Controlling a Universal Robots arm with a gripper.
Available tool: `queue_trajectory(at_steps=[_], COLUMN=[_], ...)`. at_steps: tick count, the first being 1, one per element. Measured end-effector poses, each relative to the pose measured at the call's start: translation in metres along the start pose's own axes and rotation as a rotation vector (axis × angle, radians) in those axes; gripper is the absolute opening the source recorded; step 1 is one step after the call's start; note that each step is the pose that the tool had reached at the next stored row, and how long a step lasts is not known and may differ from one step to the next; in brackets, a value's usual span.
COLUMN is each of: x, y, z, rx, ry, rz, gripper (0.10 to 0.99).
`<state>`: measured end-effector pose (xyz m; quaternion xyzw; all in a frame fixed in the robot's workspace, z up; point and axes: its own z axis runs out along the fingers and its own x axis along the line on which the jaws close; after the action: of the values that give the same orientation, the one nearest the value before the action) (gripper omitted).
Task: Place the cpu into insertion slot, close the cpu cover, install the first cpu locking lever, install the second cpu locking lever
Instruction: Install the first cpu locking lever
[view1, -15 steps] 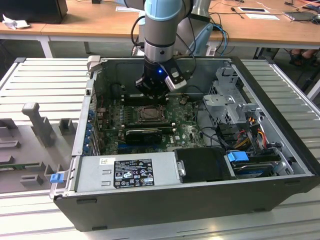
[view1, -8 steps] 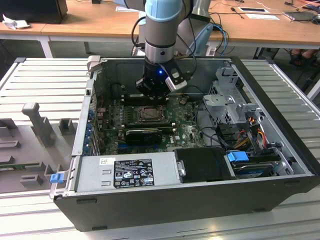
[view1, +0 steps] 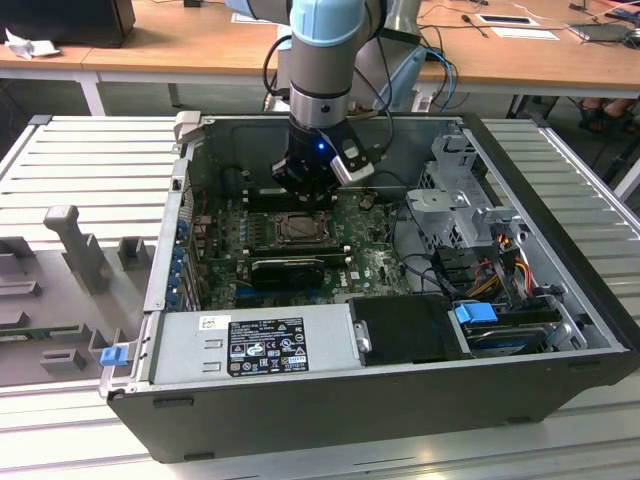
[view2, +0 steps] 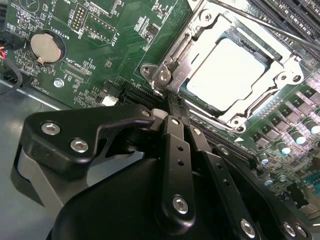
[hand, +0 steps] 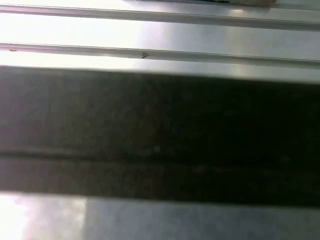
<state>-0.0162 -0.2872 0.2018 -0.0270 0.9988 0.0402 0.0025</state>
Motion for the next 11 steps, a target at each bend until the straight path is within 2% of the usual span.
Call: queue_trajectory(at_steps=[3,8,11], x=[0.0000,-0.0001,-0.0001], y=[0.0001,0.0012,-0.0002], z=[-0.0001,-0.0142,-0.0152], rx=[-0.006,-0.006,-0.005], ry=[-0.0005,-0.0005,-0.0004], rz=[0.000,0.000,0.000], gripper=[0.106,0.106,0.106])
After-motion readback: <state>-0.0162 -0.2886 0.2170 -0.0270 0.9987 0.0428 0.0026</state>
